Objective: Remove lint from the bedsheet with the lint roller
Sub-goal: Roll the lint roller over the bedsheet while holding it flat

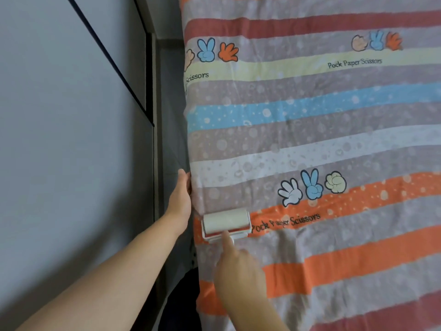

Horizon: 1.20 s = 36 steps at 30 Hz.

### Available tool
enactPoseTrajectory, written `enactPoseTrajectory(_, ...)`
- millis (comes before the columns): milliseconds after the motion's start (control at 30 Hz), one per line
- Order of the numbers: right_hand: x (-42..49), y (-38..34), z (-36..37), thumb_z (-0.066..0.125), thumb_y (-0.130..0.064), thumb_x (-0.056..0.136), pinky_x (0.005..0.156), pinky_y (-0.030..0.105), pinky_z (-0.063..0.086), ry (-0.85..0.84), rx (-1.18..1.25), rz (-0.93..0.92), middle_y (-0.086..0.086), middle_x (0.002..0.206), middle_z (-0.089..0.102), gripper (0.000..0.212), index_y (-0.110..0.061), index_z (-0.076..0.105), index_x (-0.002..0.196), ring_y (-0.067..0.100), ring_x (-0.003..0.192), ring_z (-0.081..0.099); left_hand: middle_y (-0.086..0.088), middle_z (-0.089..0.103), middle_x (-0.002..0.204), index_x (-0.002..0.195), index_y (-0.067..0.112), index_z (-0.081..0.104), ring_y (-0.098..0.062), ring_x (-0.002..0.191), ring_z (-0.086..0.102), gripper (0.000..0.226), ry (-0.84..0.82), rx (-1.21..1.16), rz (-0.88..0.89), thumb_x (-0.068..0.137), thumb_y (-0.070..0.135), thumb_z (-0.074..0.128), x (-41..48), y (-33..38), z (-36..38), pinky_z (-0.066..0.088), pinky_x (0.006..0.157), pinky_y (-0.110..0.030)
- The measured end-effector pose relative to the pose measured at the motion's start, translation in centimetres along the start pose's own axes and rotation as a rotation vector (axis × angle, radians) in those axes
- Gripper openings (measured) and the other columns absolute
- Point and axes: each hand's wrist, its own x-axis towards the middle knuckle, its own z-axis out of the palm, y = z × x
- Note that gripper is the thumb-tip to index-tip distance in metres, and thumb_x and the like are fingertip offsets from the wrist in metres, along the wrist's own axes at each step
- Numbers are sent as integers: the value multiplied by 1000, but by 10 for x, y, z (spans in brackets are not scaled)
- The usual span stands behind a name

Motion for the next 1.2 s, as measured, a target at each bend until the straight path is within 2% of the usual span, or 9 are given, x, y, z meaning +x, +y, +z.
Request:
enactPoseTrajectory(67, -20, 9, 9, 38, -22, 98, 71, 31, 40, -36, 36, 19, 5, 113, 61, 62, -38, 11, 152, 22, 104, 62, 13, 77, 102, 115, 32, 69, 2, 86, 72, 59, 7, 38, -12, 106, 60, 17, -15, -1, 0, 47, 75, -22)
enactPoseTrajectory(133, -39, 18, 11, 39, -26, 96, 77, 32, 43, -76, 59, 26, 4, 117, 63, 61, -40, 16, 150, 23, 109, 62, 15, 75, 102, 107, 34, 68, -2, 97, 69, 56, 21, 63, -13, 106, 59, 18, -24, -4, -1, 46, 83, -23)
enactPoseTrajectory(233, -60, 34, 3, 40, -29, 92, 90, 32, 46, -110, 71, 43, 2, 120, 65, 53, -41, 33, 143, 22, 114, 60, 5, 58, 142, 138, 24, 56, -16, 137, 48, 60, 61, 6, -18, 105, 62, 23, -32, -11, -9, 32, 116, -36)
enactPoseTrajectory(300, -67, 38, -11, 41, -32, 91, 89, 33, 46, -98, 71, 20, -1, 119, 66, 49, -44, 39, 139, 20, 113, 60, -2, 40, 159, 153, 20, 41, -20, 147, 36, 69, 78, -22, -21, 103, 65, 25, -31, -13, -19, 21, 123, -43)
enactPoseTrajectory(500, 18, -24, -50, 43, -28, 93, 68, 34, 46, 248, 217, -252, 3, 90, 65, 40, -30, 46, 132, 27, 87, 62, -8, 39, 160, 156, 19, 35, -23, 146, 38, 72, 150, -175, -16, 103, 65, 21, -4, -8, -46, 20, 124, -46)
enactPoseTrajectory(700, 135, -96, -63, 48, -17, 95, 73, 33, 41, 277, 100, -263, 11, 119, 58, 60, -25, 27, 150, 28, 104, 58, -9, 43, 157, 154, 18, 37, -24, 145, 40, 68, 146, -258, 18, 104, 62, 24, 18, 2, -54, 20, 125, -47)
enactPoseTrajectory(833, 120, -78, -34, 51, -13, 92, 64, 32, 41, 268, 89, -252, 7, 99, 54, 62, -23, 27, 148, 24, 85, 55, -11, 45, 155, 154, 16, 37, -24, 144, 42, 68, 134, -243, 28, 105, 62, 24, 20, -3, -53, 23, 124, -46)
enactPoseTrajectory(967, 81, -43, 15, 51, -17, 92, 65, 31, 40, 295, 110, -259, 11, 108, 59, 67, -26, 19, 150, 29, 91, 62, -9, 48, 153, 152, 18, 41, -21, 141, 46, 66, 155, -172, 34, 105, 61, 22, 13, -12, -48, 27, 121, -43)
enactPoseTrajectory(1200, -17, 21, 81, 44, -23, 94, 67, 34, 39, 189, 208, -201, 8, 104, 58, 66, -34, 13, 152, 30, 94, 60, -5, 46, 154, 151, 19, 43, -19, 141, 43, 63, 82, 61, 84, 106, 59, 24, -22, -39, -41, 25, 121, -41)
